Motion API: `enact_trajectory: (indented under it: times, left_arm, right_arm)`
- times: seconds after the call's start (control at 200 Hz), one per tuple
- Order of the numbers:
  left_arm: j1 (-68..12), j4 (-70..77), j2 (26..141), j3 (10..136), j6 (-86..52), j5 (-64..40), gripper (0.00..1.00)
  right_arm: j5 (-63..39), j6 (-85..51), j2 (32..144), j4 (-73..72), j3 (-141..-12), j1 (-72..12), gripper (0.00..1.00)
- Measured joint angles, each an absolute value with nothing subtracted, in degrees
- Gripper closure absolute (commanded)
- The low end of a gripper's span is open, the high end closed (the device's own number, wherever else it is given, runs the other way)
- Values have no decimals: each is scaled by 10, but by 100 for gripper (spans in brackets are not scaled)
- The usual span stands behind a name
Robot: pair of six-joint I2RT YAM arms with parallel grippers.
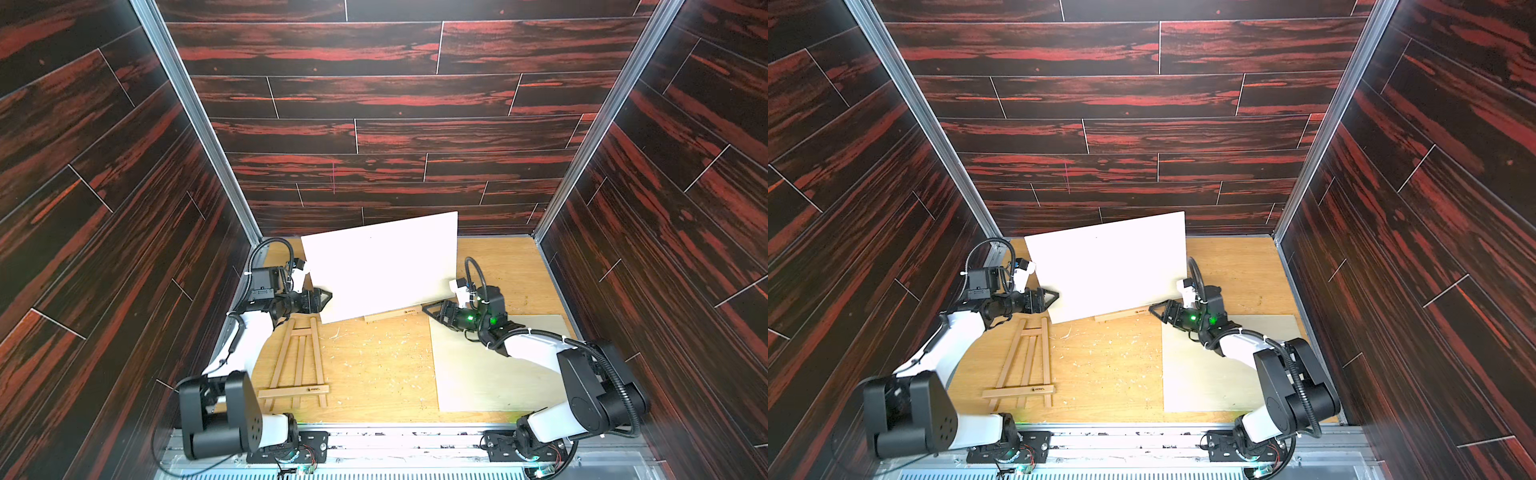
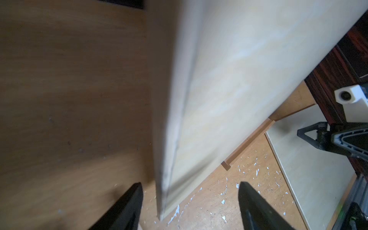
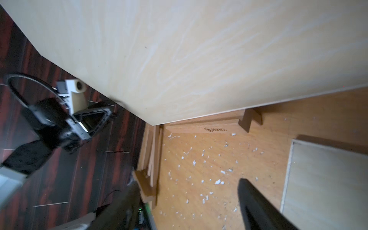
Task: Disassemble the easel
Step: Pick up the drawing board from the easel.
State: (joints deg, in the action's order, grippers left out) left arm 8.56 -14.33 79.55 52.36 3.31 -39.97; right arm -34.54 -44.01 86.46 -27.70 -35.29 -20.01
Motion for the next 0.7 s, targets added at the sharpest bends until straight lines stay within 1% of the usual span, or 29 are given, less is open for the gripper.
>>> enact_trajectory:
  times: [0.08, 0.12, 0.235, 0.406, 0.566, 0.626, 0.701]
  left_arm:
    - [96, -123, 815, 528, 36, -424, 24]
    - [101, -109, 828, 530, 35, -438, 29]
    - [110, -68, 866, 538, 26, -485, 37]
    - [112, 5, 912, 541, -21, -543, 37]
    - [112, 63, 917, 541, -55, -566, 36]
    - [112, 72, 918, 541, -60, -573, 42]
    - [112, 75, 920, 541, -64, -585, 56]
  right_arm:
    - [-370, -424, 865, -281, -353, -181, 15]
    - [-379, -414, 865, -282, -353, -172, 15]
    - [-400, -383, 865, -273, -360, -155, 15]
    - [-419, -343, 870, -275, -380, -150, 15]
    - [-427, -343, 896, -316, -376, -141, 15]
    - [-430, -353, 903, -348, -365, -136, 15]
    - [-432, -372, 917, -400, -346, -128, 15]
